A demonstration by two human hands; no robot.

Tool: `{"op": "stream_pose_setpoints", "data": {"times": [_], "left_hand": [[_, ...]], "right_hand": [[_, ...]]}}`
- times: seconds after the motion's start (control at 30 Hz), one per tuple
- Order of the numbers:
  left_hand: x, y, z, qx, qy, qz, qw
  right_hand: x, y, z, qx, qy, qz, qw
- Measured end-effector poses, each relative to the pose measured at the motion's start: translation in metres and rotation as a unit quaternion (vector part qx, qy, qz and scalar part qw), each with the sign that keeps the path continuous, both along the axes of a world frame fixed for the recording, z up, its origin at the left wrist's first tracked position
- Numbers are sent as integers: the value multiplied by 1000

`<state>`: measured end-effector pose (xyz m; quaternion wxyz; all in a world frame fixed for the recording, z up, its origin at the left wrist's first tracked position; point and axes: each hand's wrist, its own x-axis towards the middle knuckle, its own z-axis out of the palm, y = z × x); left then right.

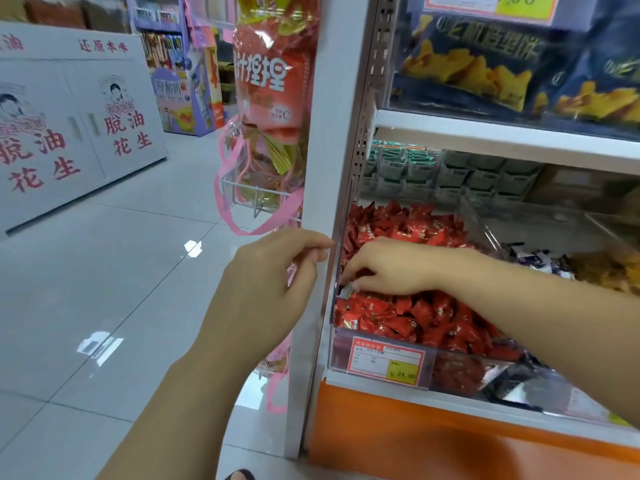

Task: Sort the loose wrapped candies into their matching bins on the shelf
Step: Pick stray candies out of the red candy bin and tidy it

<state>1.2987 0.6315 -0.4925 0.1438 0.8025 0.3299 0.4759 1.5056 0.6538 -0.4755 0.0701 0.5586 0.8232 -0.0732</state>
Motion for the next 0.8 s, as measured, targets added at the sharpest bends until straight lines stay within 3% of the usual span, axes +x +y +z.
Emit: {"op": "stream_pose_setpoints", "data": {"times": [0.17,0.27,0.37,0.57,0.8], "left_hand": [[-5,1,0,-4,1,1,1000],[-7,3,0,-4,5,4,1000],[-7,3,1,-1,3,3,1000],[-4,2,2,6,3,2,1000],[20,-12,6,26,-13,-42,999]], "right_hand": [[5,10,-12,-79,-144,-34,986],[9,12,-11,-84,-159,-37,983],[11,13,-13,-61,-114,-47,991],[24,-1,-1,15,65,-70,995],[32,-34,16,108,109,-100,983]]}}
